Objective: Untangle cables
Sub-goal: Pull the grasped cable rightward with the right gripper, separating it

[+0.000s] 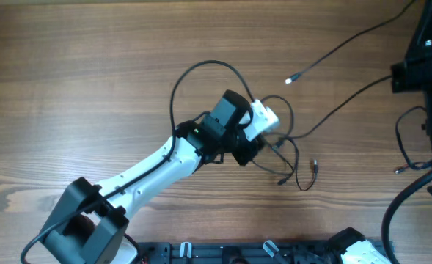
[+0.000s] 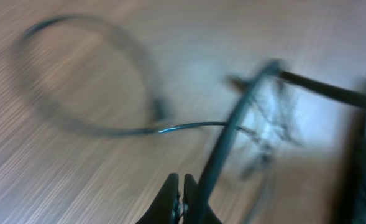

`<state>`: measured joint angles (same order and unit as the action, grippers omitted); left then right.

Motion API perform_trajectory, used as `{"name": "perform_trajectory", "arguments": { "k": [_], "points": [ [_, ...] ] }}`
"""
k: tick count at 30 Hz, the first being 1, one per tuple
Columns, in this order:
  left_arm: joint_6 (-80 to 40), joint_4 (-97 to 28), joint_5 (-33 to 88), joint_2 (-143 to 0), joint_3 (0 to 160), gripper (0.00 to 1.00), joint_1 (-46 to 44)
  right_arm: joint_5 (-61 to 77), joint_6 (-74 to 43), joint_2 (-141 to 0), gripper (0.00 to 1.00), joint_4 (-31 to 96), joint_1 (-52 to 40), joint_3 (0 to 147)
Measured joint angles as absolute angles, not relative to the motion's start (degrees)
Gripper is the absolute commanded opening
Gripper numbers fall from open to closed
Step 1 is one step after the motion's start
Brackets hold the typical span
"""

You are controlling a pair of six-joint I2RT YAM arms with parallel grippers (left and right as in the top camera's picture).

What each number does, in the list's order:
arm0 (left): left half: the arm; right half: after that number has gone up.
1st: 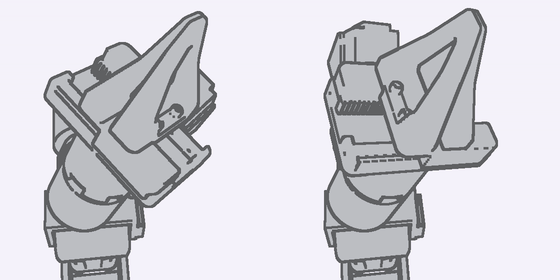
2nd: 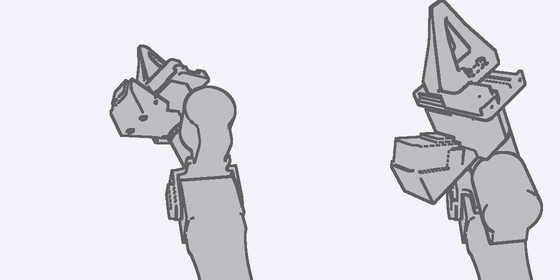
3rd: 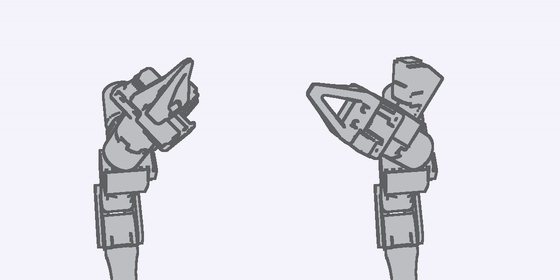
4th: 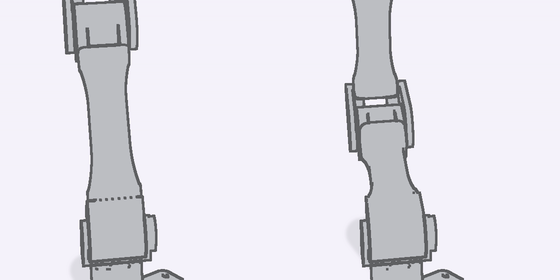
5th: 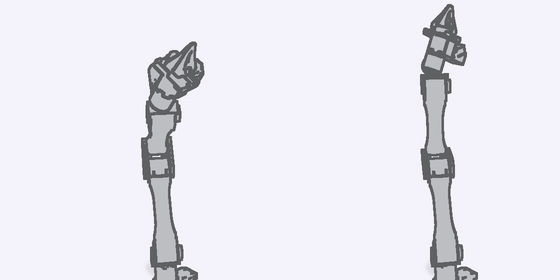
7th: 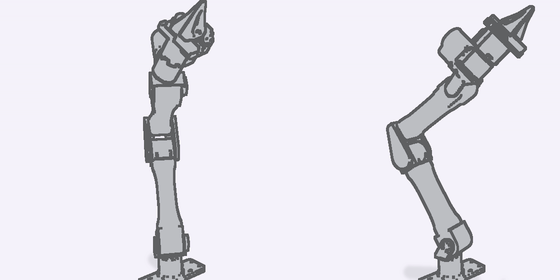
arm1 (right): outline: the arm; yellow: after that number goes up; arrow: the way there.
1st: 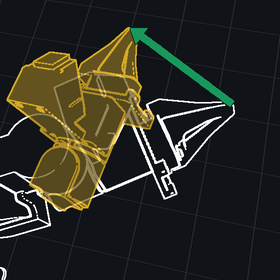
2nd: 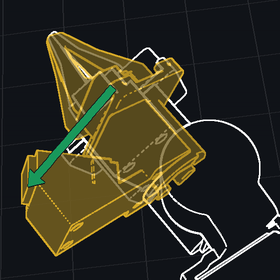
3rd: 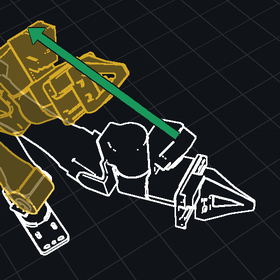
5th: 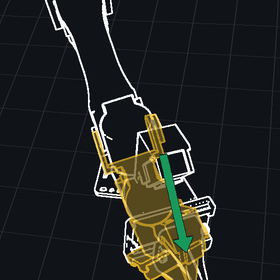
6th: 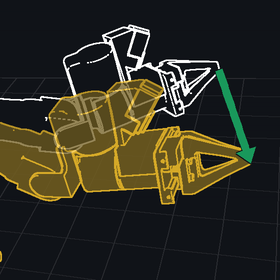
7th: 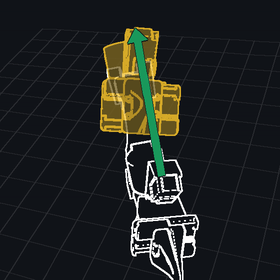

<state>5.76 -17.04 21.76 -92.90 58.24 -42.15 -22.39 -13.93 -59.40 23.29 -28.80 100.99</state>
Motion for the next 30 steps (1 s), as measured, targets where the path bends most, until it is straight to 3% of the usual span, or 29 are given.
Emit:
{"name": "perform_trajectory", "arguments": {
  "k": [5, 10, 17, 20, 24, 30],
  "points": [
    [-24.3, -31.2, -4.0, -92.9, 58.3, 0.04, -32.6, -29.0, -12.7, -59.4, 0.04, 23.3, -28.8, 101.0],
    [-42.5, -40.6, -10.1, -93.0, 58.3, 0.04, -18.2, -32.2, -11.9, -59.4, 0.04, 23.1, -28.8, 101.0],
    [-47.7, -42.7, -7.1, -93.0, 58.3, 0.04, -14.5, -40.9, -6.7, -59.4, 0.04, 20.4, -28.8, 101.0],
    [-48.0, -43.1, -7.7, -93.0, 58.3, 0.07, -14.7, -47.0, 2.2, -59.7, 0.04, 11.8, -28.0, 101.1],
    [-48.4, -42.5, -9.4, -93.0, 58.3, 0.09, -14.7, -50.8, 16.2, -60.4, 0.04, -4.0, -24.1, 101.7],
    [-48.4, -42.5, -8.6, -93.0, 58.3, 0.09, -14.7, -51.6, 22.5, -66.2, 0.04, -10.1, -13.5, 102.2]
  ]
}}
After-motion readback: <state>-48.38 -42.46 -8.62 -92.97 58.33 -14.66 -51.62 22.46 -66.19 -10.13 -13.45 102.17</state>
